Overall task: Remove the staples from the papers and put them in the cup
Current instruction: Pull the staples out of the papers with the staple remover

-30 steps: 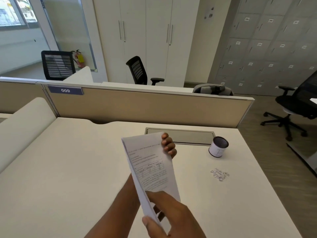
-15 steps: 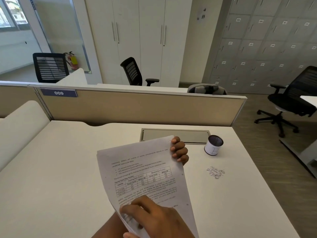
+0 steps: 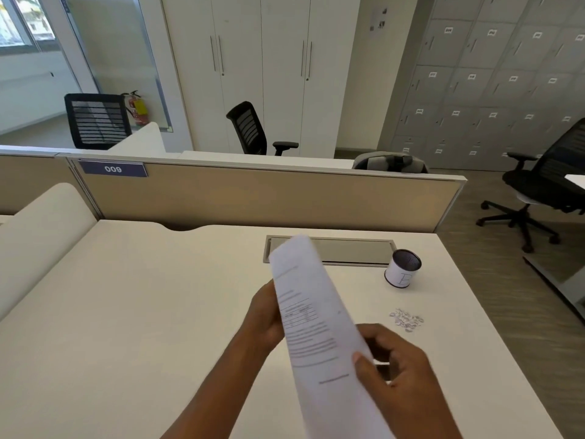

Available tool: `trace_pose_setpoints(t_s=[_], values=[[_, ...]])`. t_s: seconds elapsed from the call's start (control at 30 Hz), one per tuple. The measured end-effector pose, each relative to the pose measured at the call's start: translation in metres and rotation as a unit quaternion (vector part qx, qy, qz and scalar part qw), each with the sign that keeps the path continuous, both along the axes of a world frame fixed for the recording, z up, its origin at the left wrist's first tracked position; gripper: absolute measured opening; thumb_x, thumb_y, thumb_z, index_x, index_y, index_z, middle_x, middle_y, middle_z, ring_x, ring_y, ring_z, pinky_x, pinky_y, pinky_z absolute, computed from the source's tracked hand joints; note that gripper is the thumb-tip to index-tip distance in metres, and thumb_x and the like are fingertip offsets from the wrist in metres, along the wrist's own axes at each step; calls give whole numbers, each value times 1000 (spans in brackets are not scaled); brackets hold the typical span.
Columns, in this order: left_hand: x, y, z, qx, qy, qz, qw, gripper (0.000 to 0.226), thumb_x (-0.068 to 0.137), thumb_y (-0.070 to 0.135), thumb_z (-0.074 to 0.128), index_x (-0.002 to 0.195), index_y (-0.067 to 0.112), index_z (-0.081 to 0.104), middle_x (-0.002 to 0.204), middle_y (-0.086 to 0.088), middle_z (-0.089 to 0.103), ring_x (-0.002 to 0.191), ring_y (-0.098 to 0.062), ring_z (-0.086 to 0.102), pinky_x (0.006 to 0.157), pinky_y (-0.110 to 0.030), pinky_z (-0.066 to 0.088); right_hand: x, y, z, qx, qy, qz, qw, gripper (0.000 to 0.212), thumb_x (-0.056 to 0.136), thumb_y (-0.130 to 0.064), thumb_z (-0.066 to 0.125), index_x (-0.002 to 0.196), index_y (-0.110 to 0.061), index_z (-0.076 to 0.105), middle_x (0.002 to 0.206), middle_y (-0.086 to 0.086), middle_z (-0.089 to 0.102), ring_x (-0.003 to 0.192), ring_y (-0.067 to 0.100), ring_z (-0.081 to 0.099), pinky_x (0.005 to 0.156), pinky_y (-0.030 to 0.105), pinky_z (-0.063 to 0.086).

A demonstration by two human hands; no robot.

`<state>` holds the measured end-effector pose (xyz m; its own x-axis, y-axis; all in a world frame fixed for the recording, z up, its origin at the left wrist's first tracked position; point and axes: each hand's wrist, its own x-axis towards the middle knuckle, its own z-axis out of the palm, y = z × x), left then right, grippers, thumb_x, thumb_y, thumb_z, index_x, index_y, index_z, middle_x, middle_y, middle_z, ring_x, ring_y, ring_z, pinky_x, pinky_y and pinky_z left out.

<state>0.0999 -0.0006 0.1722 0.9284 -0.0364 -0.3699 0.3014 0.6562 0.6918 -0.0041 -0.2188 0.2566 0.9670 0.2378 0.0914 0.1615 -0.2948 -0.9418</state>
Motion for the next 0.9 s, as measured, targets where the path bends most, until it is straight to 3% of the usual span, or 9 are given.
trace_pose_setpoints(t_s=[0.07,0.1,0.2,0.33,0.5,0.63,0.8,0.9], values=[[3,9,-9,-4,5,7,1000,20,99,17,69,108,1,76,102,-18,73,95,-34,69,88,-48,58,13,-14,-10,20,31,-32,999,41,93,11,63,96,-26,78,89,7,81,76,21,76,62,31,59],[7,15,-12,-8,6,24,1000,23,101,21,68,114,3,75,107,-17,69,102,-35,62,90,-48,55,21,-20,-18,33,43,-43,998,39,93,14,62,94,-21,78,89,7,81,74,19,76,61,29,59],[9,25,-17,7,-2,55,998,19,105,19,62,113,8,76,104,-10,71,96,-24,64,81,-39,57,33,-30,-30,51,90,-74,992,29,94,16,59,99,-8,75,90,9,82,71,16,76,61,23,60],[9,39,-11,79,-4,83,993,30,106,15,60,130,-1,69,112,-15,76,99,-28,68,84,-42,56,51,-39,-45,59,138,-135,980,32,97,13,56,106,-12,72,94,5,82,74,15,77,63,23,62],[3,41,0,217,-31,86,972,19,108,16,59,113,3,72,99,-14,78,85,-25,73,68,-32,60,70,-40,-72,-47,159,-105,981,45,98,-1,63,126,-36,58,103,-1,78,85,17,78,78,38,62],[-4,39,-3,309,-58,53,948,21,109,20,57,103,10,75,100,-21,75,83,-26,70,73,-41,56,81,-27,-87,-95,78,-128,984,48,94,-7,71,132,-33,54,115,-10,71,94,2,69,81,20,52],[-22,45,-15,417,-67,-12,906,21,109,23,57,93,22,70,88,-3,71,76,-10,59,74,-31,46,114,0,-101,-68,53,-183,979,25,96,-8,68,110,-30,67,97,-13,74,88,3,69,74,16,53],[-27,52,-21,524,-78,6,848,13,104,29,67,93,33,72,92,10,68,83,-3,57,72,-17,41,153,18,-122,-90,47,-192,976,20,96,-8,66,98,-27,72,92,-11,76,83,12,72,75,23,56]])
